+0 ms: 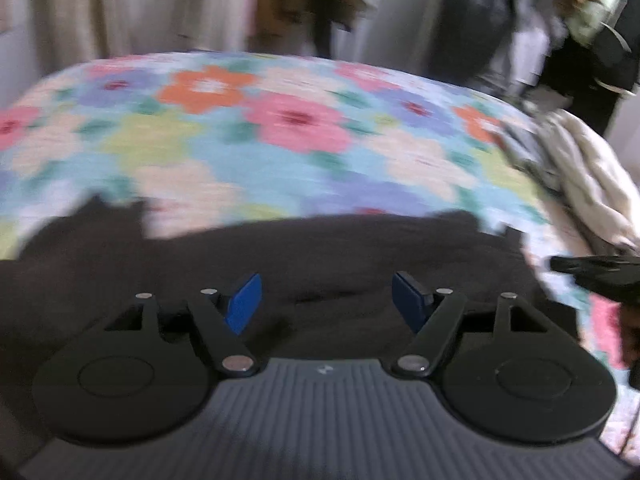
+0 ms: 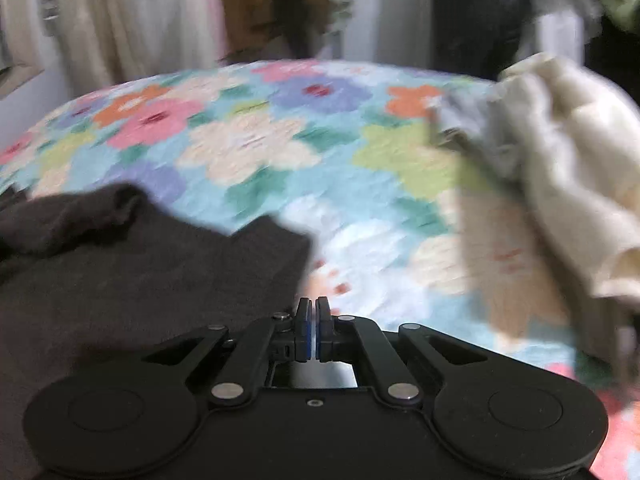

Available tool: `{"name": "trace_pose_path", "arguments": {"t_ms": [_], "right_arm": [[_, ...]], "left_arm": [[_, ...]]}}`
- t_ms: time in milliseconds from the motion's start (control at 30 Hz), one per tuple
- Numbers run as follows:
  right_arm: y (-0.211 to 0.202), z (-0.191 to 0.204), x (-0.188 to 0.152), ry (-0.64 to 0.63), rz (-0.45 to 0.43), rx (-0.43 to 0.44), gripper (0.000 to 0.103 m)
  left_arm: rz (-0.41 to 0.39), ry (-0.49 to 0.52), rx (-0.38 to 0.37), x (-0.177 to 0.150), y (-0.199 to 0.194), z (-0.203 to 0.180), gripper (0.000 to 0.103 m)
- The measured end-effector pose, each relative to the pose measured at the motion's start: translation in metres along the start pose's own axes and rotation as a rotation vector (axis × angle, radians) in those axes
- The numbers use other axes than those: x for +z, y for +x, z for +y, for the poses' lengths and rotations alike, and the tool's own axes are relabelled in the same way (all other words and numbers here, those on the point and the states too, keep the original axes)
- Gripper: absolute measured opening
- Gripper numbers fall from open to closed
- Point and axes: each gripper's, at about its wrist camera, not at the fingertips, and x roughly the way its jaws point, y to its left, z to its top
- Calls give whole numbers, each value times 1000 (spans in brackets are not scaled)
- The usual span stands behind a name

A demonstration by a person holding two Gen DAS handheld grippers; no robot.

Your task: Fold clothes

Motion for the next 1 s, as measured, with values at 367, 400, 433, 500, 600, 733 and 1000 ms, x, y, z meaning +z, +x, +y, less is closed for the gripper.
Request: {"name": "trace_pose_path", "arguments": {"t_ms": [367, 400, 433, 500, 600, 733, 1000], "right_arm": [[-24, 103, 43, -191, -97, 434, 43], [-23, 116, 41, -234, -115, 456, 45], [-20, 130, 38, -291, -138, 469, 47], [-13, 155, 31, -438, -174, 475, 48], [-3, 181, 22, -629, -198, 465, 48], [19, 199, 23, -707, -166, 429, 48], [50, 218, 22, -914, -181, 316, 32]], "left_arm": [[61, -239, 115, 26, -12, 145, 83], [80, -250, 90, 24, -8, 147, 83], [93, -237, 74, 21, -4, 144, 84], [118, -159, 77, 14, 8, 128, 94], [163, -29, 136, 1, 29, 101, 100], [206, 6, 231, -14, 57, 98, 93], [-45, -172, 205, 16, 11, 139, 13]]}}
